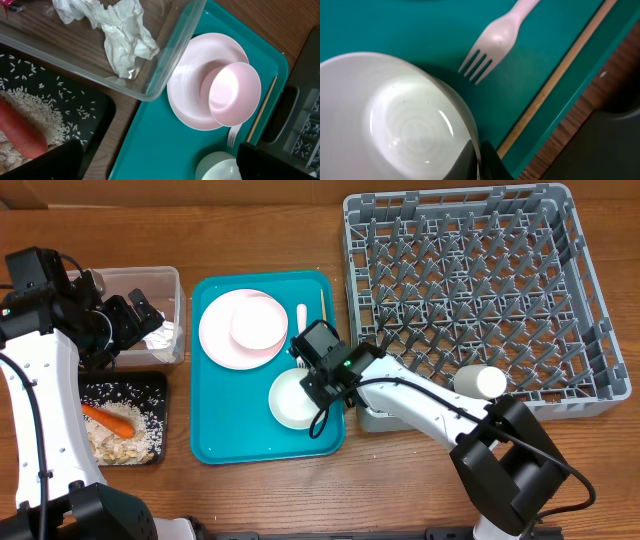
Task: Sort waste into correct bins and load items into the dishwasher rack
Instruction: 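Lift the bowl and carry it right over the grey dish rack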
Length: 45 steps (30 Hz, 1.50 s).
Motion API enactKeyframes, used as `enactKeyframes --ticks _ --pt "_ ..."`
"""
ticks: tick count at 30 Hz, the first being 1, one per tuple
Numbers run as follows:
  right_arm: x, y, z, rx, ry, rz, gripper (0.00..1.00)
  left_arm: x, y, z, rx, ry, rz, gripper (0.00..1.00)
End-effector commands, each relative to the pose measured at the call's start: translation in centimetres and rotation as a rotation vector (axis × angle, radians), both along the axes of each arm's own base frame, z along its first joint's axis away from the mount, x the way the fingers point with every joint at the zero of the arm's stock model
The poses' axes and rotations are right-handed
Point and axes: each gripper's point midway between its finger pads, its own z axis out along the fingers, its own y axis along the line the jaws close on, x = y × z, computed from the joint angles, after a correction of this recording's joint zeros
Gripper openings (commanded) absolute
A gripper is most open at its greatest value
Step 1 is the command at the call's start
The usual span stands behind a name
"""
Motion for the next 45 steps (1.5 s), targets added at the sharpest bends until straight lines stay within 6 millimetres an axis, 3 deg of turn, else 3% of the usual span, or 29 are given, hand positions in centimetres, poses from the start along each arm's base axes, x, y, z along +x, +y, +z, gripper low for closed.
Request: enactKeyframes --ticks 1,9,13,16,21,22,24,30,34,39,45 --pt "1.7 1.2 3.3 0.037 -0.067 -0.002 0.04 0.0 0.0 1.3 0.007 -0.036 0.007 1.00" --pt "2.3 1.4 8.1 0.079 -0.113 -0.009 0.04 0.0 0.0 1.3 0.007 -0.036 0.007 1.00" --pt "3.2 0.7 12.6 0.146 -0.193 -0.036 0.04 0.0 0.0 1.3 0.007 -0.036 0.007 1.00" --pt "3.9 -1.0 16.9 0.199 -0.278 -0.075 0.04 0.0 0.0 1.3 0.007 -0.036 0.007 1.00" --pt "5.6 -8.2 23.0 0.128 -0.487 -0.267 0.04 0.0 0.0 1.3 0.007 -0.036 0.007 1.00" --pt "6.0 -11.7 24.5 0.070 -0.549 -0.360 0.04 0.0 0.0 1.3 0.007 -0.036 0.007 1.00" --pt "6.3 -16.0 25.8 0.003 -0.597 -0.468 0.04 0.0 0.0 1.3 0.007 -0.036 0.007 1.00" --pt "7.6 -28.7 28.1 -0.203 -0.710 -0.819 0.04 0.0 0.0 1.3 0.007 -0.036 0.007 1.00" --pt "8.8 -34.9 27.9 -0.319 -0.739 -0.975 0.04 0.0 0.0 1.3 0.007 -0.036 0.007 1.00" --pt "9.1 -40.1 27.6 -0.525 -0.784 -1.151 0.04 0.0 0.0 1.3 0.007 -0.035 0.007 1.00" --pt "10.0 -41.2 24.7 -0.702 -0.735 -1.166 0.04 0.0 0.0 1.3 0.007 -0.036 0.007 1.00"
